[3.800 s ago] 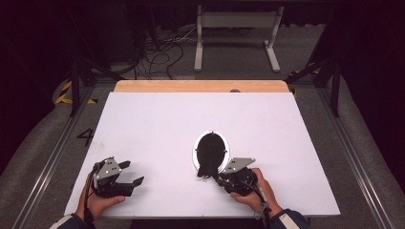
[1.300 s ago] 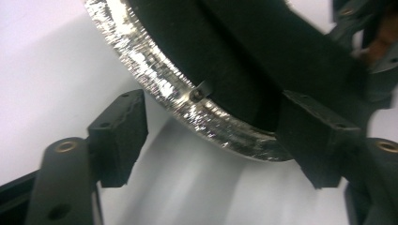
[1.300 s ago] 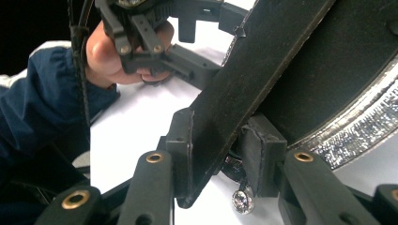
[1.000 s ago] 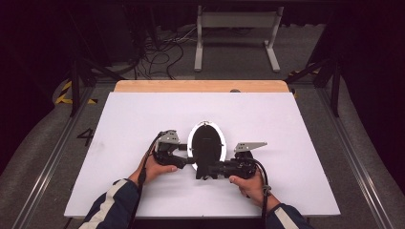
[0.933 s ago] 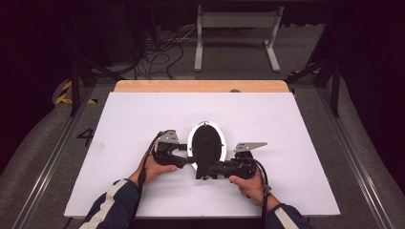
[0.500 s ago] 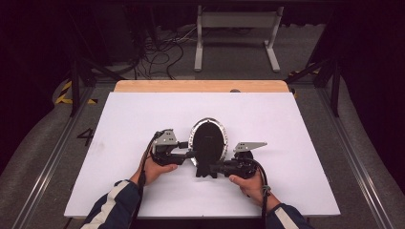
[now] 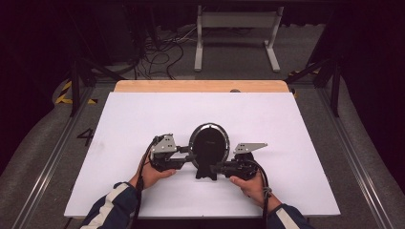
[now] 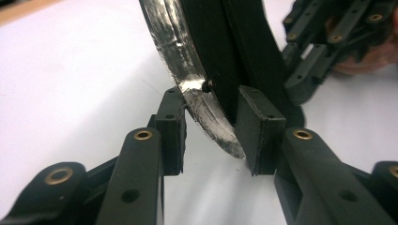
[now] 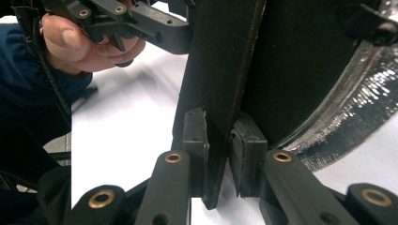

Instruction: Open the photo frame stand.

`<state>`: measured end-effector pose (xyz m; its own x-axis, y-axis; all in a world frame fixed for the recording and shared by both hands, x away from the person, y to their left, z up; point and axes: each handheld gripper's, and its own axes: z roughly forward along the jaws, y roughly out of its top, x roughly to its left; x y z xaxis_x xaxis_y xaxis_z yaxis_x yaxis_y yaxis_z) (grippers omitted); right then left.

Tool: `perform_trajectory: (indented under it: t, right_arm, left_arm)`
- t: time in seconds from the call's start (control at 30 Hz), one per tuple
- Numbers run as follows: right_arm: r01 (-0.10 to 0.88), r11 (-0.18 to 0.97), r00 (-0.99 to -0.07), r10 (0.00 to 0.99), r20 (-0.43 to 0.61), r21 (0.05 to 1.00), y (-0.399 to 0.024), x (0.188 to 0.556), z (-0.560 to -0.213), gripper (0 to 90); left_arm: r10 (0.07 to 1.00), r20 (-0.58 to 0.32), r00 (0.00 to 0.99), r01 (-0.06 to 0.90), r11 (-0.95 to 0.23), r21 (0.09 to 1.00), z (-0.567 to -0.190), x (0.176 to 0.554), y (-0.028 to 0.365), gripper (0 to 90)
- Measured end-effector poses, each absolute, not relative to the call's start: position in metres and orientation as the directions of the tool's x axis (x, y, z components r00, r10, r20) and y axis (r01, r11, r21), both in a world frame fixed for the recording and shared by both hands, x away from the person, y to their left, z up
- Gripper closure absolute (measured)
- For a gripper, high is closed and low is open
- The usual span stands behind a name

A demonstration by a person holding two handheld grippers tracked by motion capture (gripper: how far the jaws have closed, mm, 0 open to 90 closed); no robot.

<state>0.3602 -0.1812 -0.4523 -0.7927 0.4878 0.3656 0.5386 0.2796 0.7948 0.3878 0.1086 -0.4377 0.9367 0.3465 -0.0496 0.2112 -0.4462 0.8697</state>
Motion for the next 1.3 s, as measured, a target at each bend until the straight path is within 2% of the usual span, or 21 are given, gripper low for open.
perform_trajectory:
  t: [0.1,0.2,0.37,0.5,0.97,1.3]
  right_arm:
    - [0.537,0.278,-0.794,0.485,0.366,0.796,-0.181,0.36,-0.452,76.7]
    - [0.526,0.281,-0.796,0.495,0.349,0.803,-0.18,0.359,-0.451,76.7]
    - [0.515,0.28,-0.796,0.507,0.331,0.81,-0.18,0.359,-0.45,76.6]
    - [0.499,0.282,-0.801,0.51,0.312,0.819,-0.18,0.358,-0.447,76.0]
    - [0.491,0.286,-0.797,0.528,0.293,0.823,-0.18,0.36,-0.444,74.0]
    - [0.501,0.297,-0.782,0.557,0.279,0.813,-0.179,0.36,-0.446,73.5]
  left_arm:
    - [0.298,-0.053,0.953,0.196,-0.476,0.857,-0.444,0.386,0.104,63.0]
    - [0.305,-0.043,0.951,0.191,-0.475,0.859,-0.444,0.386,0.102,64.3]
    - [0.349,0.016,0.937,0.168,-0.492,0.854,-0.44,0.383,0.098,66.5]
    - [0.384,0.044,0.922,0.16,-0.484,0.86,-0.439,0.383,0.099,71.5]
    - [0.469,0.188,0.863,0.102,-0.526,0.844,-0.441,0.387,0.098,76.0]
    - [0.48,0.217,0.85,0.088,-0.535,0.84,-0.443,0.389,0.094,76.1]
